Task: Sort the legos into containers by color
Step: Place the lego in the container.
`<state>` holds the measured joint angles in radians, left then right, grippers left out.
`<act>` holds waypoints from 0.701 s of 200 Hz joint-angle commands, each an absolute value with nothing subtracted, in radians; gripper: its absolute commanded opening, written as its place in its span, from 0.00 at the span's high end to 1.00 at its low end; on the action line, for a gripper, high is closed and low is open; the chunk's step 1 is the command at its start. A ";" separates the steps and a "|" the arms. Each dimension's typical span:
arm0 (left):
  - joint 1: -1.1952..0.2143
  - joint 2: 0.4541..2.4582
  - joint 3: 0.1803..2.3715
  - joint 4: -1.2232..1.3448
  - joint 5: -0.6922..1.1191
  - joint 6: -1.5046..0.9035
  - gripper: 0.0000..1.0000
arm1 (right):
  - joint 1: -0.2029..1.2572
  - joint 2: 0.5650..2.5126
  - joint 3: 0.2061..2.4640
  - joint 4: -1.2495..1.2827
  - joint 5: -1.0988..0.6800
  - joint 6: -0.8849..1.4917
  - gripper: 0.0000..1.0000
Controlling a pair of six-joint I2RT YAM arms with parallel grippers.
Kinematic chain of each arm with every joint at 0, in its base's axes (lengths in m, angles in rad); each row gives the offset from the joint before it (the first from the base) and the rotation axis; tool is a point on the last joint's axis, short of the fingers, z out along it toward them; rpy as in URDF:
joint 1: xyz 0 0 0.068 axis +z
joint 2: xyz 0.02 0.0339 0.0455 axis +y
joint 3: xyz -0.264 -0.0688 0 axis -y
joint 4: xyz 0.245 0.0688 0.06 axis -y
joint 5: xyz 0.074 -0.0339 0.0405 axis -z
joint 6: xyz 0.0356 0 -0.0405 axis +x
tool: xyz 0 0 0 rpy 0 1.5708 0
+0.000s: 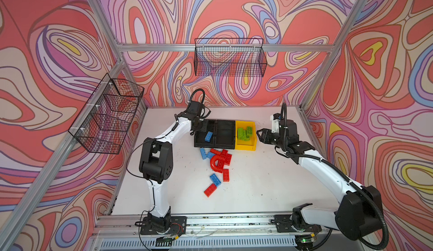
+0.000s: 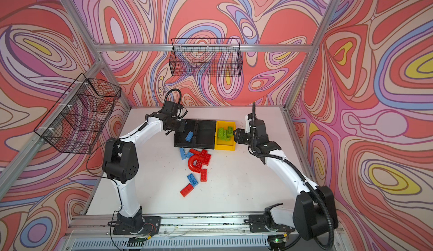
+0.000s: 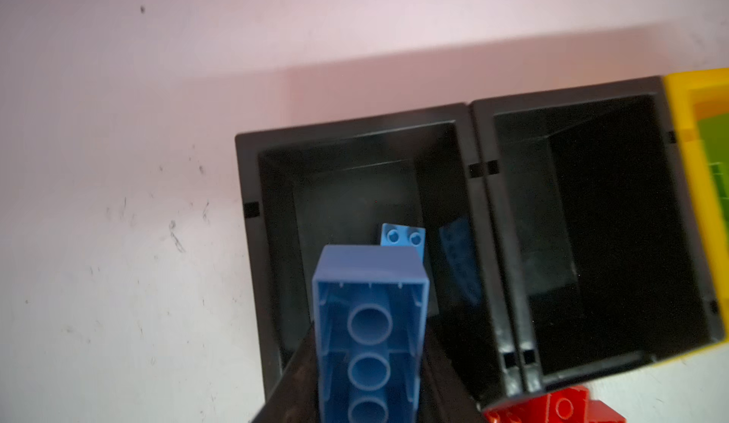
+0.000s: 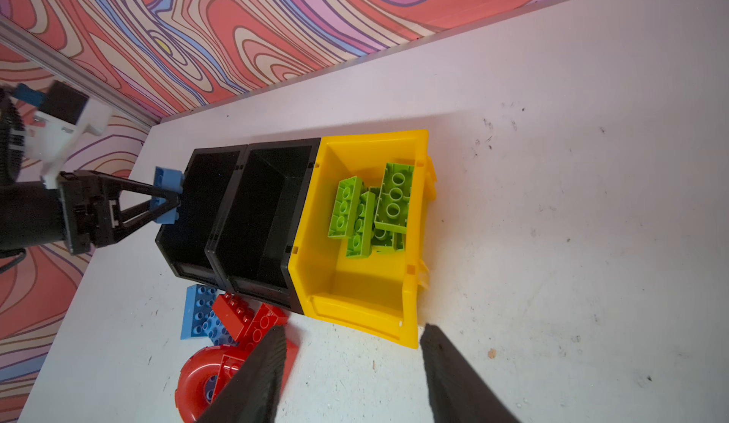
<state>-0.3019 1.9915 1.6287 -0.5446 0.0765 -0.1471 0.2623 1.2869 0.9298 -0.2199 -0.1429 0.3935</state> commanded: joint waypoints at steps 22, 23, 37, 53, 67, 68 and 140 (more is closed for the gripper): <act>-0.320 2.054 1.692 -0.588 0.006 -0.216 0.70 | 0.257 1.274 0.899 -0.180 -0.152 0.438 0.41; -0.320 2.055 1.692 -0.587 0.004 -0.216 0.70 | 0.257 1.275 0.899 -0.179 -0.154 0.439 0.41; -0.325 2.082 1.713 -0.589 -0.008 -0.212 0.70 | 0.259 1.278 0.895 -0.172 -0.160 0.448 0.41; -0.325 2.122 1.749 -0.603 -0.030 -0.214 0.69 | 0.259 1.276 0.893 -0.173 -0.160 0.450 0.41; -0.325 2.156 1.775 -0.611 -0.061 -0.219 0.69 | 0.260 1.270 0.893 -0.176 -0.157 0.452 0.41; -0.325 2.159 1.777 -0.612 -0.063 -0.219 0.69 | 0.260 1.269 0.893 -0.176 -0.157 0.452 0.41; -0.324 2.278 1.899 -0.679 -0.111 -0.224 0.66 | 0.259 1.244 0.887 -0.207 -0.137 0.450 0.41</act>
<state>-0.3264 2.2444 1.8481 -0.6102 -0.0841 -0.2115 0.2623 1.2629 0.9028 -0.1955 -0.1482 0.4393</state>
